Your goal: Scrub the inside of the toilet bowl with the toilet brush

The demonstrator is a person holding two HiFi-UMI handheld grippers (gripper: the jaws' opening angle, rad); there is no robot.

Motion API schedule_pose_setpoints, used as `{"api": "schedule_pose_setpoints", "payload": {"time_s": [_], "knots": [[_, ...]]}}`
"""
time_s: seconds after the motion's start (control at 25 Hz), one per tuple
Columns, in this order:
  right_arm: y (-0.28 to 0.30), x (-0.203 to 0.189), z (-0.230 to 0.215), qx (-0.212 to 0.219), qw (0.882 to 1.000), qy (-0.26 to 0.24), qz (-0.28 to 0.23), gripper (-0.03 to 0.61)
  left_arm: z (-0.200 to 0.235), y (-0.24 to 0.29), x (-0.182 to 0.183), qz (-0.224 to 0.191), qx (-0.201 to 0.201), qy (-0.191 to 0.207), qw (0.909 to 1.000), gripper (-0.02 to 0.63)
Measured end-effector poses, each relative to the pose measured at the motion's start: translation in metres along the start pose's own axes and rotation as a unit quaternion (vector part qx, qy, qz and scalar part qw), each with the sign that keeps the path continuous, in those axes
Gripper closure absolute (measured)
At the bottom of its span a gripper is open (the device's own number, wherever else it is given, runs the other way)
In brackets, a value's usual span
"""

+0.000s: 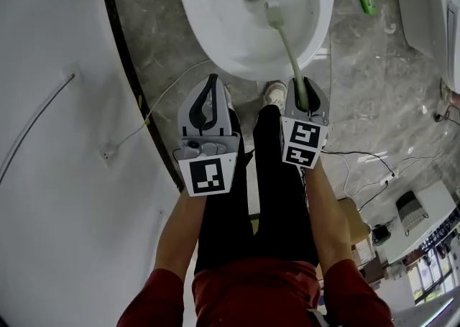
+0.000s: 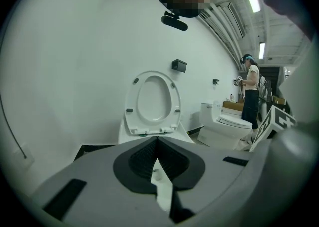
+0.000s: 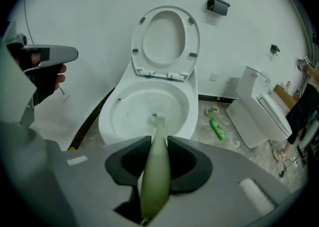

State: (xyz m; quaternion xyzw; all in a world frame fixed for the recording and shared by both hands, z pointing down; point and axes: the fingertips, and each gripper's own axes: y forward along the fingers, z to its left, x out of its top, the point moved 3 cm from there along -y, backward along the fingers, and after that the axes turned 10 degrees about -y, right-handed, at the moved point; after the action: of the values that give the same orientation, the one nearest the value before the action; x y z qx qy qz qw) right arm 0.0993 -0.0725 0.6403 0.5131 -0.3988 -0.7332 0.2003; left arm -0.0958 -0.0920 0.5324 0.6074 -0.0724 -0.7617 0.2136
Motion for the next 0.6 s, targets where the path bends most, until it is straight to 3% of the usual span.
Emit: {"api": "schedule_pose_setpoints", "payload": {"time_s": [0.16,0.4,0.6], "knots": [[0.004,-0.003,0.036,0.037,0.999,0.024,0.010,0.466,0.013,-0.004,-0.013,0.018,-0.002,0.003,0.9998,0.608],[-0.012,0.030,0.071,0.113,0.985,0.127,-0.032,0.466,0.031,-0.006,-0.009,0.011,0.011,0.002,0.9999,0.607],[0.005,0.018,0.056,0.087,0.991,0.105,-0.003,0.467,0.031,0.004,-0.007,0.009,0.012,0.002,0.9999,0.608]]}}
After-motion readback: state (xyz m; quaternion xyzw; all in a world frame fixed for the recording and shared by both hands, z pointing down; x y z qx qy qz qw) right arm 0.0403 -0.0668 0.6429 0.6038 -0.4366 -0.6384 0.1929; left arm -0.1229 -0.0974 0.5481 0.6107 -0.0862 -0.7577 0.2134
